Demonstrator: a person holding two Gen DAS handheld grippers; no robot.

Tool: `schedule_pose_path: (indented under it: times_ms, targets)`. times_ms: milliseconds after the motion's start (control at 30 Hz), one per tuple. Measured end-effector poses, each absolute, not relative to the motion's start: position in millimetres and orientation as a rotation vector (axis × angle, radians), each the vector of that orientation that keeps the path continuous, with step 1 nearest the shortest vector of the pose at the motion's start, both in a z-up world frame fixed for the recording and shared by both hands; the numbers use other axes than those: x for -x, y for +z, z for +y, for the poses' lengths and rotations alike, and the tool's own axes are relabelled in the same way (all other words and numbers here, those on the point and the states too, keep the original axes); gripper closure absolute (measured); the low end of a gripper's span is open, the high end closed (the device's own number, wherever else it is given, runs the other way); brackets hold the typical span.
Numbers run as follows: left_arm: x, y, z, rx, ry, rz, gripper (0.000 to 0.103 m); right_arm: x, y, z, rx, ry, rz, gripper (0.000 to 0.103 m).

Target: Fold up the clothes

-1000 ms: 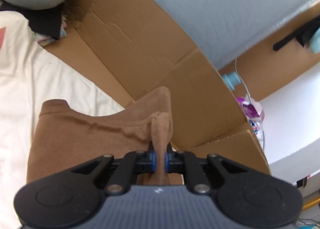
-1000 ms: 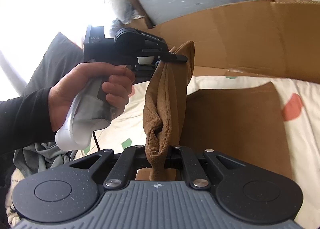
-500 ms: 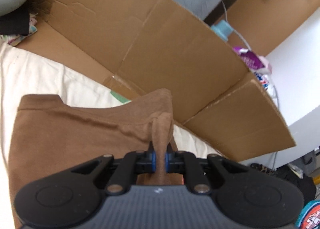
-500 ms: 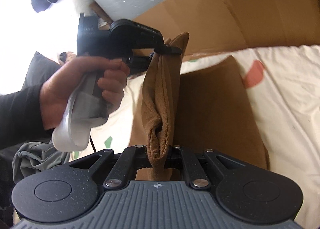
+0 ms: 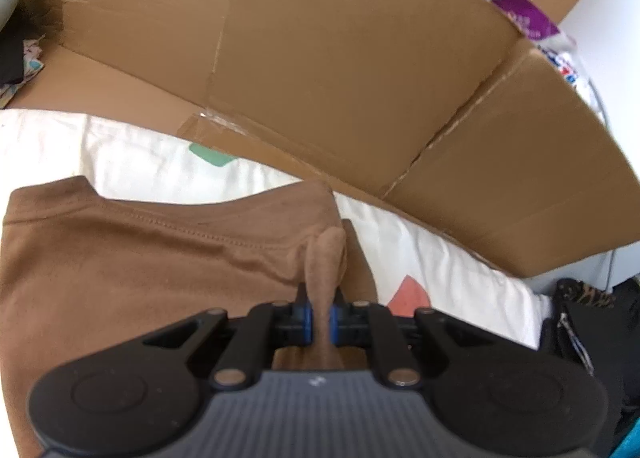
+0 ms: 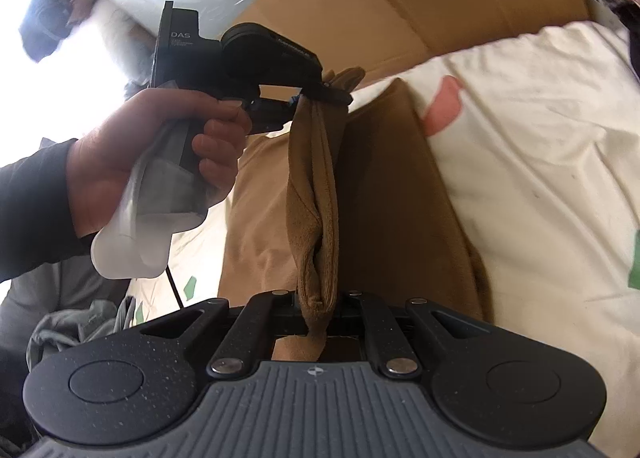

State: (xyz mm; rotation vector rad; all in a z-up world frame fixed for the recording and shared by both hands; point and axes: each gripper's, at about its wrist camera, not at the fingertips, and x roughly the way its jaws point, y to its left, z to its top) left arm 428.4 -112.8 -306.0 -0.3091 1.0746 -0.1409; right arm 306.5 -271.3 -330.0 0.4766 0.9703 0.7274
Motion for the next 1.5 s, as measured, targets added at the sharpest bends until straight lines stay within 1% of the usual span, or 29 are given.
schedule_pose_path:
  times_ms: [533,933,1200,1300,1333,1367,1433,1500]
  targets:
    - [-430.4,-317.6,-136.5,0.247,-0.127,1.108,0.094,-310.7,-349.1,-289.2,-0.527,0.655,1.032,0.102]
    - [-427.5,-317.4,-150.0,0.217,-0.141,1.073,0.094,-307.2,-356.5,-300.1,-0.570,0.624,1.064,0.102]
    - [-436.5,-338.3,-158.0,0.181,-0.131,1.091,0.094,-312.7,-376.0,-303.3,-0.611,0.594,1.116,0.102]
    - [-439.5,-341.3,-160.9,0.163,-0.141,1.097,0.090,-313.1,-376.9,-302.0,-0.601,0.595,1.124,0.102]
    - [-440.8,-339.9,-161.6,0.161,-0.148,1.101,0.084,-313.1,-376.8,-301.7,-0.598,0.596,1.126,0.102]
    - [-442.3,-337.2,-160.6,0.176,-0.165,1.103,0.075,-313.0,-376.4,-302.5,-0.601,0.596,1.133,0.101]
    - [-444.8,-329.4,-156.8,0.210,-0.205,1.100,0.067,-311.7,-374.6,-304.9,-0.603,0.599,1.140,0.101]
    - [-445.7,-318.8,-151.6,0.227,-0.235,1.087,0.065,-309.1,-370.8,-307.8,-0.598,0.602,1.144,0.099]
